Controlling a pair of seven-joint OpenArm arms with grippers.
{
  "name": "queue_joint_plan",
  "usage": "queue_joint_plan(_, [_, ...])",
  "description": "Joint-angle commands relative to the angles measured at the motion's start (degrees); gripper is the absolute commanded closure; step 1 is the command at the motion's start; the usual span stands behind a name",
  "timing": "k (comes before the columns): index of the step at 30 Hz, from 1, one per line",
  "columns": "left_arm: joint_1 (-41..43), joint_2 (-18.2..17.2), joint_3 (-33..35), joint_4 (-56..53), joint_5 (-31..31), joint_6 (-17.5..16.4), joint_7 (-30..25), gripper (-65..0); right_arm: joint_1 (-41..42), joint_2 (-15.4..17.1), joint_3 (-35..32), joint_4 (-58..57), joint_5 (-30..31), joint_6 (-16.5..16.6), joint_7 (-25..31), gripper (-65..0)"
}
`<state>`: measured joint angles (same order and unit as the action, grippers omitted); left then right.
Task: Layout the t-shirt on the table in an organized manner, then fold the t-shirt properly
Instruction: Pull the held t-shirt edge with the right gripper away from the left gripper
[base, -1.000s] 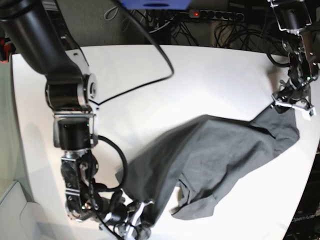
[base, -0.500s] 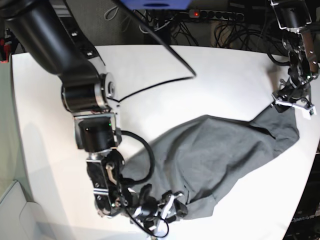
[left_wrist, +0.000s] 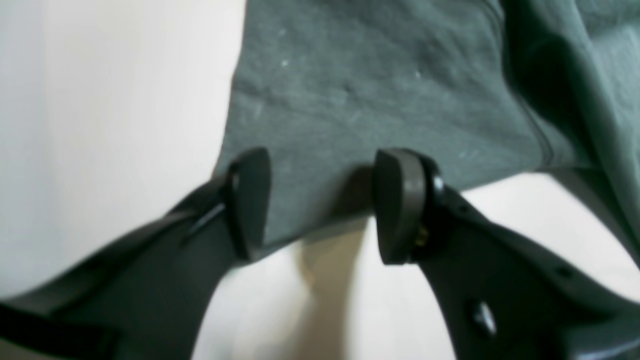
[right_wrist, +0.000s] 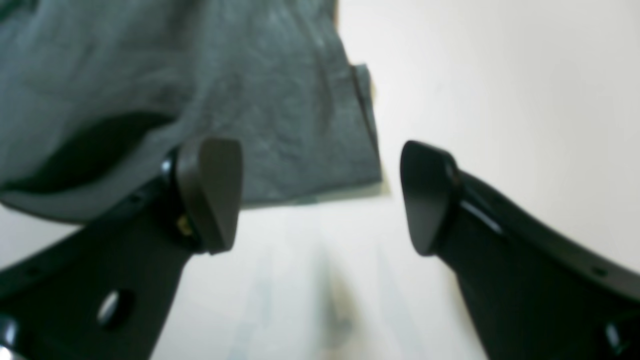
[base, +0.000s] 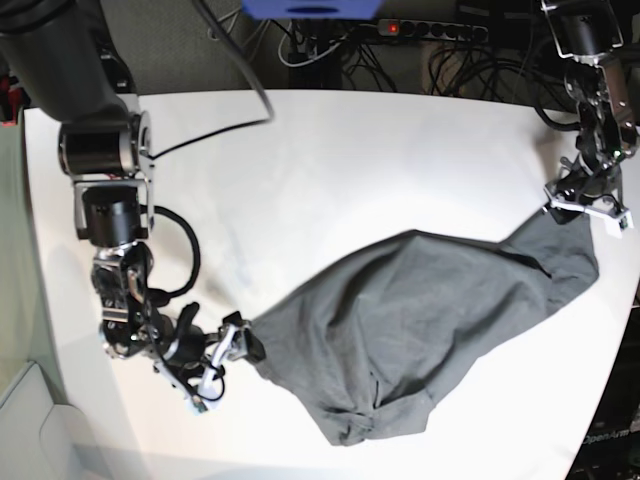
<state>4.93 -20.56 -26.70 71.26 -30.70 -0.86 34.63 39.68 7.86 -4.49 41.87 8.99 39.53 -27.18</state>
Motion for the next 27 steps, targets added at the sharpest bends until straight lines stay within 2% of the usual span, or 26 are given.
queue_joint_plan(1, [0.2, -0.4, -0.2, 0.1, 0.3, 0.6, 2.2, -32.9, 1.5, 0.2, 0.1, 1.1, 1.0, 0.5, 2.3, -49.6])
queue_joint_plan(6, [0.3, -0.4, -0.2, 0.1, 0.3, 0.6, 2.2, -32.9, 1.1, -0.2, 0.1, -0.2, 0.8, 0.5, 5.8, -49.6])
queue_joint_plan(12, [2.4, -0.3, 0.0, 1.0, 0.3, 0.6, 2.2, -32.9, 4.6, 0.0, 0.1, -14.0, 1.0, 0.5, 15.5, -49.5])
queue_joint_plan(16, [2.5, -0.8, -0.2, 0.2, 0.4, 0.6, 2.2, -32.9, 5.0, 0.1, 0.1, -16.8, 1.0, -2.6, 20.1, -49.5])
queue_joint_plan(22, [2.0, -1.9, -5.1, -1.0, 9.3, 0.6, -0.3, -32.9, 5.0, -0.2, 0.2, -16.8, 1.0, -2.6, 20.3, -49.5])
queue_joint_plan(27, [0.9, -4.5, -7.9, -4.6, 12.2, 0.6, -4.7, -32.9, 5.0, -0.3, 0.2, -16.8, 1.0, -2.6, 20.3, -49.5])
